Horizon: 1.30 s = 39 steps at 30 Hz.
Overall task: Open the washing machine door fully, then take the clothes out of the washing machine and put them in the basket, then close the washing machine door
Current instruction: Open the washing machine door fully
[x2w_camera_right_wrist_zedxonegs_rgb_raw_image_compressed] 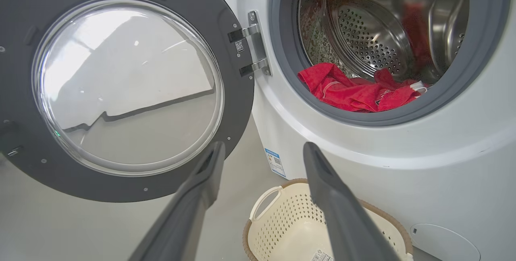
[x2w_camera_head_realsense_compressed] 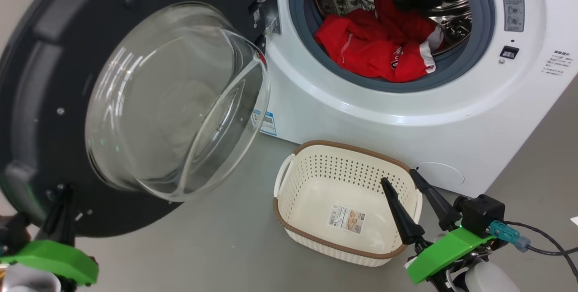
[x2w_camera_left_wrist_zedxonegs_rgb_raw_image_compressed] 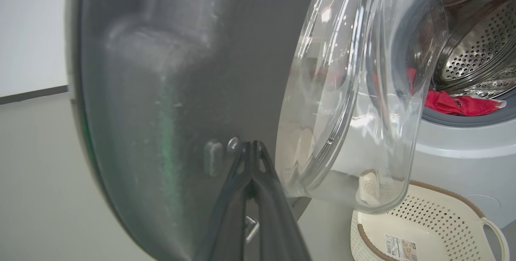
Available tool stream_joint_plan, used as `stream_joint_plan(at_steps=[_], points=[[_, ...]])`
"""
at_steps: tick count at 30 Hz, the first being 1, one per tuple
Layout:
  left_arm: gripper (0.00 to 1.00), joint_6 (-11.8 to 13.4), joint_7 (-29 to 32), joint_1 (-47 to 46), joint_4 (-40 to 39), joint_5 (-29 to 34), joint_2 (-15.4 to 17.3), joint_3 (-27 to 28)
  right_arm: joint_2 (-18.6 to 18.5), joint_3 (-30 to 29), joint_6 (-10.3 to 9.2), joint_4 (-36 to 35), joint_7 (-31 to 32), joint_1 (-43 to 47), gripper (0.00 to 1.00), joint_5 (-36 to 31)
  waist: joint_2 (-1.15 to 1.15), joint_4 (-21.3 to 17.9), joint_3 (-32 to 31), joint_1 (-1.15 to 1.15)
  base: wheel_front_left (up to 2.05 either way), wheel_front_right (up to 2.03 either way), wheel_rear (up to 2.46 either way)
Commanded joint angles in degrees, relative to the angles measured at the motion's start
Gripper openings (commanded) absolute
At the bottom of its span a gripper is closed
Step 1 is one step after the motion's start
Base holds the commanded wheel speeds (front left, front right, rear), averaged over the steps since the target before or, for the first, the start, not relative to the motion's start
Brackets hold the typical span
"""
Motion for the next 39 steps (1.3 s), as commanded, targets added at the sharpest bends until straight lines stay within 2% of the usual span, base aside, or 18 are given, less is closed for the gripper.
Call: stream_joint_plan(at_steps=[1,13,21,31,39], points=[[0.00,-0.3,0.1,-4.7,1.5,-0.6,3.7,3.3,0.3,1.4,0.09,-1.2,-0.7,-1.9,1.00,-0.4,0.00,0.1,0.5,0.00,0.00,0.00,0.00],[0.00,-2.7,-0.4,-14.5,14.8,-0.3,5.0,1.3,0.5,1.3,0.09,-0.8,-0.7,-2.6,1.00,-0.6,0.00,0.8,1.5,0.00,0.00,0.00,0.00],[0.00,-3.6,-1.7,-17.6,19.7,-0.2,5.0,-0.4,0.5,1.2,0.09,-0.6,-0.7,-2.9,1.00,-0.4,0.00,0.8,1.5,0.00,0.00,0.00,0.00],[0.00,-4.2,-3.6,-18.0,22.1,-1.1,4.8,-1.6,0.8,0.7,0.09,-0.5,-0.7,-2.7,1.00,-0.1,0.00,0.8,1.4,0.00,0.00,0.00,0.00],[0.00,-4.3,-4.5,-15.5,20.0,-1.4,4.6,-1.8,0.8,0.0,0.09,-0.5,-0.7,-2.6,1.00,0.1,0.00,0.3,1.0,0.00,0.00,0.00,0.00]])
